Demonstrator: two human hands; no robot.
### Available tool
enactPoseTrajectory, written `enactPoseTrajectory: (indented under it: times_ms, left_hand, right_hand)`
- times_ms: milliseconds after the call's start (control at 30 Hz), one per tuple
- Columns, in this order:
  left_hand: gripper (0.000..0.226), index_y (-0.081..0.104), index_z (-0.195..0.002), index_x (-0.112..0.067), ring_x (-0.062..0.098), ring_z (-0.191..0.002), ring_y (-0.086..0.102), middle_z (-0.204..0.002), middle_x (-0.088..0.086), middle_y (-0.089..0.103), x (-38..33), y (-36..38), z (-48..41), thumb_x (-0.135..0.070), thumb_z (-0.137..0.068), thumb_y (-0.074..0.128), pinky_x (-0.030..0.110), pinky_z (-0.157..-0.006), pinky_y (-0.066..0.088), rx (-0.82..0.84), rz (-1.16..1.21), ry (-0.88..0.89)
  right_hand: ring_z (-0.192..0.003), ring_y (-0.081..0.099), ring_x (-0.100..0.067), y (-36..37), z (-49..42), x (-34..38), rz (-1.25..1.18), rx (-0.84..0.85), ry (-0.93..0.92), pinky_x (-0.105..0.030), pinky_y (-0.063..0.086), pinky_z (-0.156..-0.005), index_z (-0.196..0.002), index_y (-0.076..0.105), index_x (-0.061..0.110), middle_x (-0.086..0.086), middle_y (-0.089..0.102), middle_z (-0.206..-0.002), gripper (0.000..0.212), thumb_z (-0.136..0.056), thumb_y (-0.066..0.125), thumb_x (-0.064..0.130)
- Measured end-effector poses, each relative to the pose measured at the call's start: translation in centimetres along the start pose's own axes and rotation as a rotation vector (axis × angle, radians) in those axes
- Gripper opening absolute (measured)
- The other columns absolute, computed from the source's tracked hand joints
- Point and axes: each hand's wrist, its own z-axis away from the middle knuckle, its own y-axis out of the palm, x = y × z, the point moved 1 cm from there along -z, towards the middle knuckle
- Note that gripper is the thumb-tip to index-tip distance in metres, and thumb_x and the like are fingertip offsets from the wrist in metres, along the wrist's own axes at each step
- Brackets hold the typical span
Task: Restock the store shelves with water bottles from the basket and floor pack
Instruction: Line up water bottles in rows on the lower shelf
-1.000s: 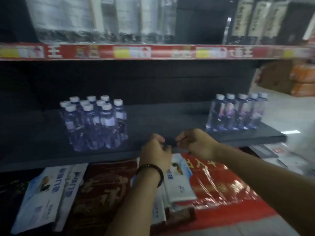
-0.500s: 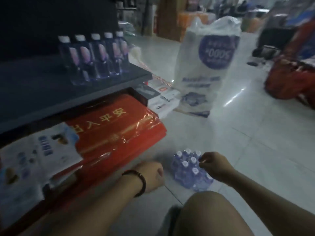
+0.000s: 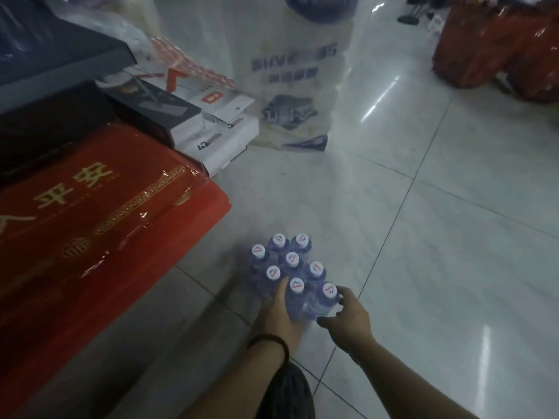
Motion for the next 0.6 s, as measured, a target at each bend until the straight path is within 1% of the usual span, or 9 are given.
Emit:
enactPoseTrajectory:
  times_ms: [33, 100, 200, 267, 333, 367, 433, 533, 600]
  left_hand:
    - [0.071, 0.030, -0.156, -0.042, 0.018, -0.138, 0.051, -0.156, -0.006, 0.048, 0.0, 0.7, -0.4, -0.046, -0.095, 0.066, 0.031, -0.114, 0.040, -0.037, -0.016, 0.011]
    - [0.077, 0.031, -0.156, -0.042, 0.018, -0.140, 0.049, -0.157, -0.007, 0.047, 0.7, 1.8, -1.2, -0.037, -0.091, 0.072, 0.037, -0.117, 0.042, -0.135, -0.033, 0.044]
    - [0.067, 0.046, -0.140, -0.045, 0.019, -0.131, 0.057, -0.141, -0.004, 0.057, 1.8, 2.8, -1.9, -0.030, -0.083, 0.077, 0.040, -0.109, 0.050, -0.221, 0.021, 0.025]
    - [0.058, 0.056, -0.131, -0.042, 0.018, -0.123, 0.059, -0.129, -0.001, 0.057, 2.3, 3.2, -2.2, -0.027, -0.081, 0.080, 0.036, -0.105, 0.053, -0.219, 0.020, 0.007]
    - [0.051, 0.061, -0.125, -0.041, 0.017, -0.118, 0.061, -0.126, -0.002, 0.058, 2.6, 3.4, -2.5, -0.030, -0.080, 0.082, 0.033, -0.102, 0.054, -0.221, 0.018, 0.019]
    - [0.049, 0.062, -0.123, -0.041, 0.016, -0.118, 0.062, -0.126, -0.003, 0.059, 2.8, 3.5, -2.7, -0.032, -0.080, 0.083, 0.033, -0.101, 0.055, -0.221, 0.028, 0.028]
    - [0.048, 0.062, -0.123, -0.040, 0.013, -0.120, 0.061, -0.129, -0.006, 0.059, 3.2, 3.7, -2.9, -0.029, -0.082, 0.084, 0.034, -0.102, 0.055, -0.194, 0.063, 0.041]
    - [0.052, 0.058, -0.118, -0.047, 0.009, -0.122, 0.060, -0.130, -0.013, 0.060, 3.9, 3.5, -2.4, -0.026, -0.081, 0.087, 0.034, -0.102, 0.056, -0.142, 0.138, 0.055]
    - [0.055, 0.056, -0.118, -0.051, 0.007, -0.119, 0.063, -0.129, -0.018, 0.064, 4.2, 2.7, -1.3, -0.031, -0.079, 0.089, 0.031, -0.095, 0.058, -0.066, 0.239, 0.038]
  right_hand:
    - [-0.105, 0.070, -0.026, 0.6, -0.4, -0.4, -0.025, -0.014, -0.008, -0.044, 0.058, -0.095, -0.127, 0.061, 0.028, 0.002, 0.073, -0.116, 0.065, -0.070, 0.088, 0.014]
    - [-0.104, 0.069, -0.024, 1.5, -0.9, -0.7, -0.065, -0.038, -0.025, -0.043, 0.057, -0.093, -0.123, 0.061, 0.032, 0.004, 0.074, -0.114, 0.061, -0.070, 0.089, 0.020]
    - [-0.099, 0.069, -0.021, 2.5, -1.2, -1.1, -0.125, -0.084, -0.034, -0.041, 0.058, -0.089, -0.115, 0.057, 0.039, 0.010, 0.073, -0.107, 0.056, -0.072, 0.090, 0.027]
    - [-0.092, 0.068, -0.013, 2.9, -1.0, -1.5, -0.183, -0.117, -0.050, -0.037, 0.056, -0.084, -0.111, 0.055, 0.042, 0.019, 0.072, -0.103, 0.055, -0.073, 0.092, 0.029]
    - [-0.090, 0.064, 0.000, 3.2, -0.6, -1.8, -0.224, -0.143, -0.056, -0.032, 0.054, -0.080, -0.108, 0.056, 0.042, 0.024, 0.070, -0.101, 0.053, -0.074, 0.094, 0.029]
    - [-0.092, 0.064, 0.002, 3.2, -0.4, -1.9, -0.241, -0.141, -0.059, -0.029, 0.053, -0.080, -0.108, 0.056, 0.042, 0.024, 0.071, -0.102, 0.052, -0.074, 0.094, 0.028]
    - [-0.096, 0.064, 0.004, 3.2, -0.1, -2.5, -0.254, -0.108, -0.083, -0.027, 0.053, -0.083, -0.112, 0.059, 0.042, 0.026, 0.072, -0.104, 0.050, -0.077, 0.093, 0.027]
    - [-0.101, 0.068, 0.000, 2.3, 0.5, -3.2, -0.258, -0.034, -0.109, -0.032, 0.056, -0.089, -0.118, 0.065, 0.041, 0.025, 0.074, -0.109, 0.046, -0.082, 0.088, 0.025]
    - [-0.098, 0.070, -0.002, 1.3, 1.3, -3.2, -0.290, 0.034, -0.119, -0.030, 0.055, -0.085, -0.119, 0.069, 0.037, 0.020, 0.077, -0.108, 0.043, -0.085, 0.086, 0.018]
